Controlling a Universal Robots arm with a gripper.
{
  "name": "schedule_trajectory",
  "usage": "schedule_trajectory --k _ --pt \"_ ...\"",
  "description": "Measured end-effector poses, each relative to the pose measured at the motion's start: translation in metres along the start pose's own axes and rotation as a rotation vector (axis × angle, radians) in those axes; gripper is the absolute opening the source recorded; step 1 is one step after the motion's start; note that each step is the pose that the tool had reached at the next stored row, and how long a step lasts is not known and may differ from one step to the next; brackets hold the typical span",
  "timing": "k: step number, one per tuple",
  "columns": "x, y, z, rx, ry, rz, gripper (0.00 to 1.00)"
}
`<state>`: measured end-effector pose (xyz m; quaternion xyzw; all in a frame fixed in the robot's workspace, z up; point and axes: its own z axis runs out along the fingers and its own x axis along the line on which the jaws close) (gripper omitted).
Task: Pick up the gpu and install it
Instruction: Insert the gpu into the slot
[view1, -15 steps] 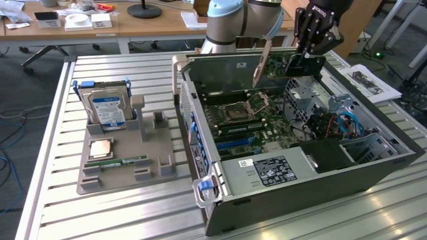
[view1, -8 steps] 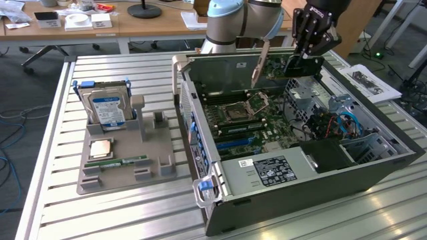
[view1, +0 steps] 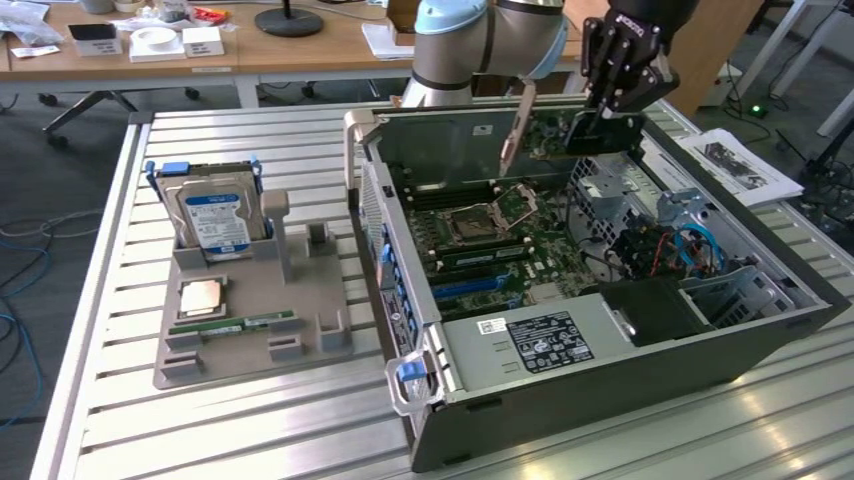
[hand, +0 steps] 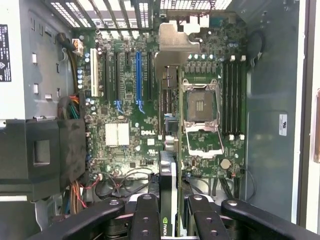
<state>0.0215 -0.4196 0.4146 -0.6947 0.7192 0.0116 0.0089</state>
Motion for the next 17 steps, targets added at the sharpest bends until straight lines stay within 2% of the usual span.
schedule_trajectory --k 13,17 --pt "0.001 0.0286 0.0010 0.0045 0.0001 -0.003 0.27" --pt "0.001 0.0323 0.0011 0.0050 0.0004 -0.003 0.27"
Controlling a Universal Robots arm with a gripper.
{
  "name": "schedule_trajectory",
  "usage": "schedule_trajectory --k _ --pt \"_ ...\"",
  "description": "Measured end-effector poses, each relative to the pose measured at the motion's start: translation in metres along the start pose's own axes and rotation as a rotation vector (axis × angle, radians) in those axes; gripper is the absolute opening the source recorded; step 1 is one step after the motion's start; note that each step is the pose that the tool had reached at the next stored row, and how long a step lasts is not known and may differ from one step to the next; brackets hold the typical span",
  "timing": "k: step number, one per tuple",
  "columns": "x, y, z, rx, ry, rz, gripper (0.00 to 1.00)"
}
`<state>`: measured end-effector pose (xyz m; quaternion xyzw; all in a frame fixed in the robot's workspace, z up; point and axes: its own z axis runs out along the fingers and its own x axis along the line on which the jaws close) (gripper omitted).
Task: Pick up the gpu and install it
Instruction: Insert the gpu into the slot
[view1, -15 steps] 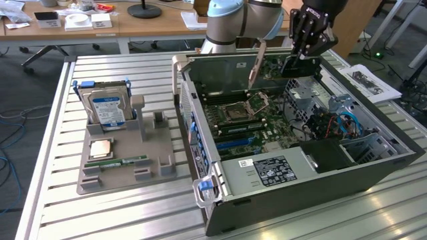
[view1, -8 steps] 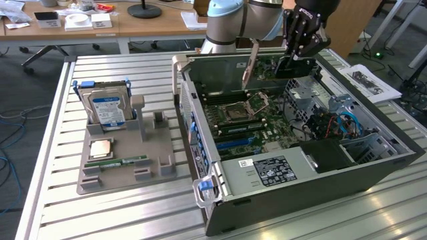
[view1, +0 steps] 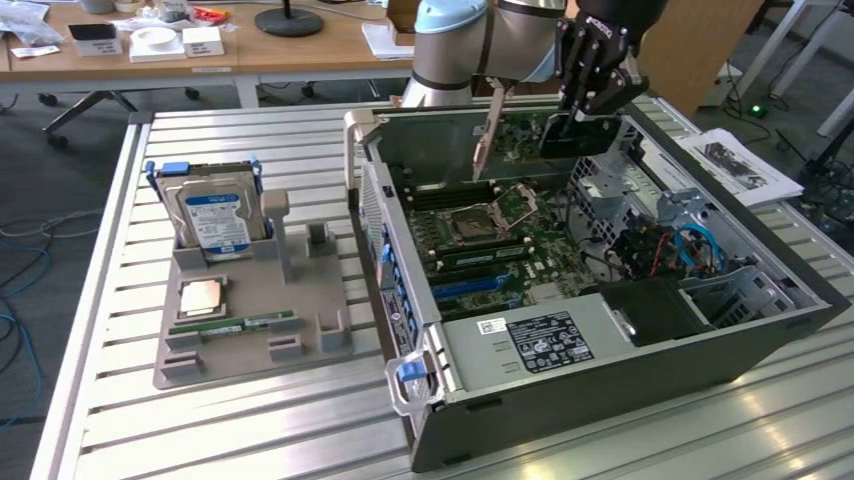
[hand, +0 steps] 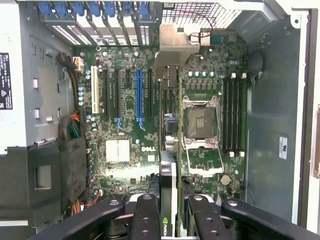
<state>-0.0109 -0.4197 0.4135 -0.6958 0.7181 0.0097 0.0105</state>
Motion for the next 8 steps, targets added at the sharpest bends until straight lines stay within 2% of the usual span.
schedule_trajectory --k 8 --pt "0.0000 0.0000 0.0002 0.0001 0.0003 0.000 0.27"
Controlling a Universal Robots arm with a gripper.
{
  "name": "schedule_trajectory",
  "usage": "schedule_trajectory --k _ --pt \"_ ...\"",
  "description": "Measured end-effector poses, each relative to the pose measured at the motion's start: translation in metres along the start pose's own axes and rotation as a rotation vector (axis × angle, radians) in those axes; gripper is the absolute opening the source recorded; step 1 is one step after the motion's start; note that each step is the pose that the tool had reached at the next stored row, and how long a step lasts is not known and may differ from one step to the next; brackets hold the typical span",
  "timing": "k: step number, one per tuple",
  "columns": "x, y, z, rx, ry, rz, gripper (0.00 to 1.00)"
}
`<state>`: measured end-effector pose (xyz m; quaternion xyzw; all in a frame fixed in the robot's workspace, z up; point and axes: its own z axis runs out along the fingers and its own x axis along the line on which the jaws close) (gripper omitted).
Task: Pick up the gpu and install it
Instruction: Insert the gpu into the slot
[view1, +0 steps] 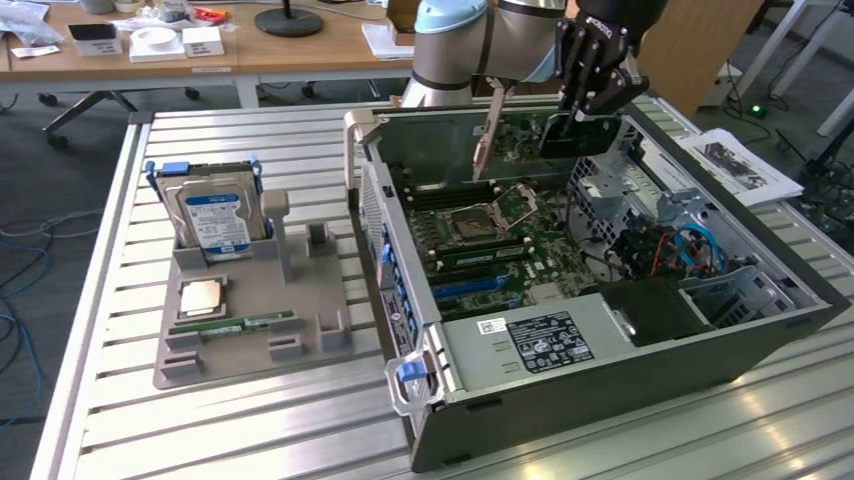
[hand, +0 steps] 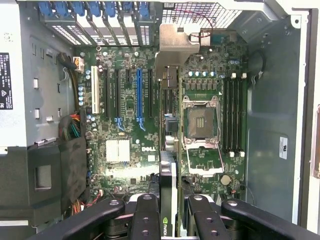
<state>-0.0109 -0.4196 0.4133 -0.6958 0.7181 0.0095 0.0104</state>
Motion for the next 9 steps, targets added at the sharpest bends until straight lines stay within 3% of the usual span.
schedule_trajectory --k 9 --pt "0.0002 0.0006 0.0050 0.0000 0.0001 0.000 0.27"
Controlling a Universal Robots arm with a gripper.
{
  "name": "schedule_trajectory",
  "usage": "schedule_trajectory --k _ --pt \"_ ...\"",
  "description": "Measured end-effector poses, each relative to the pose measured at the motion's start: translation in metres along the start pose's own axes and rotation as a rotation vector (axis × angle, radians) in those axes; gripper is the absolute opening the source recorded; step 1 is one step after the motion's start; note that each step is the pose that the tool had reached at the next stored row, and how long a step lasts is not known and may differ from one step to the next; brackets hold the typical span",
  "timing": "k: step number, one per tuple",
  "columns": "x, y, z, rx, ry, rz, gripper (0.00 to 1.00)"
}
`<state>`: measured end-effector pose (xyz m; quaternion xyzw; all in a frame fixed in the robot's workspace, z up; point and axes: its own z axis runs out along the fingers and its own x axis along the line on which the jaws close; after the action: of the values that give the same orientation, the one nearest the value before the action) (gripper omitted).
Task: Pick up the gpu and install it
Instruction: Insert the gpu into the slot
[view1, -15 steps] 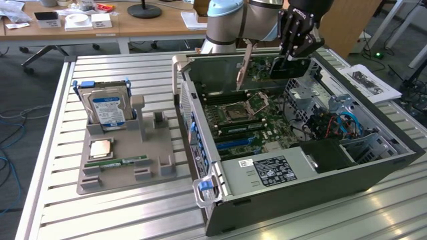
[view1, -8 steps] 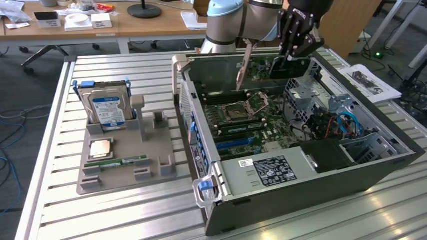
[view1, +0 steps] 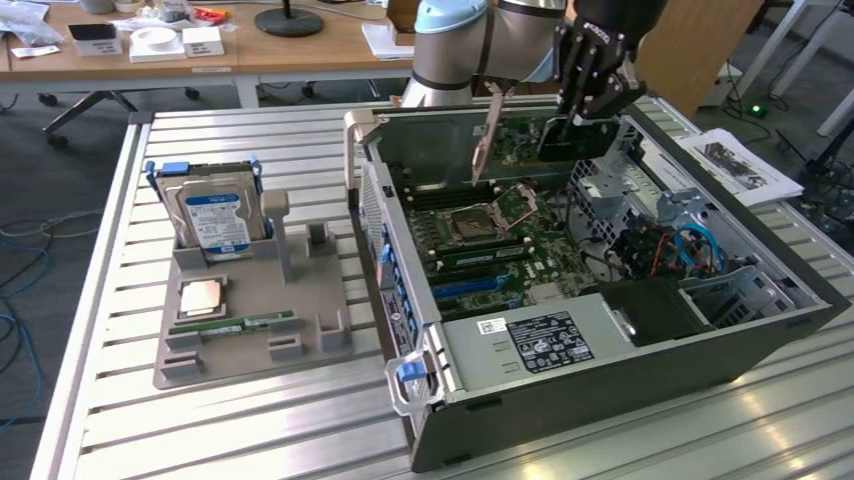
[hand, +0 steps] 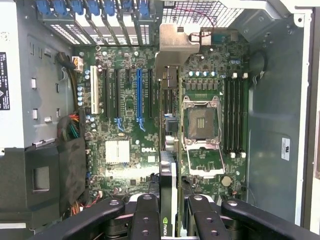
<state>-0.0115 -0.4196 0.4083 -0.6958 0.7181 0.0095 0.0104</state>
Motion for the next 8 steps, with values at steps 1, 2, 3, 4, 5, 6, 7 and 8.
schedule_trajectory --k 1,2,3,4,5,6,7,8 --pt "0.0000 0.0001 0.0005 0.0000 0.0000 0.000 0.27" --pt "0.0000 0.0001 0.0010 0.0000 0.0000 0.000 0.27" --pt "0.0001 0.0002 0.0014 0.0000 0.0000 0.000 0.27" --pt "0.0001 0.0002 0.0016 0.0000 0.0001 0.000 0.27" --pt "0.0001 0.0002 0.0017 0.0000 0.0002 0.000 0.27" --pt "0.0001 0.0002 0.0018 0.0000 0.0000 0.000 0.27" --pt "0.0001 0.0002 0.0018 0.0000 0.0000 0.000 0.27" --pt "0.0001 0.0002 0.0018 0.0000 0.0000 0.000 0.27"
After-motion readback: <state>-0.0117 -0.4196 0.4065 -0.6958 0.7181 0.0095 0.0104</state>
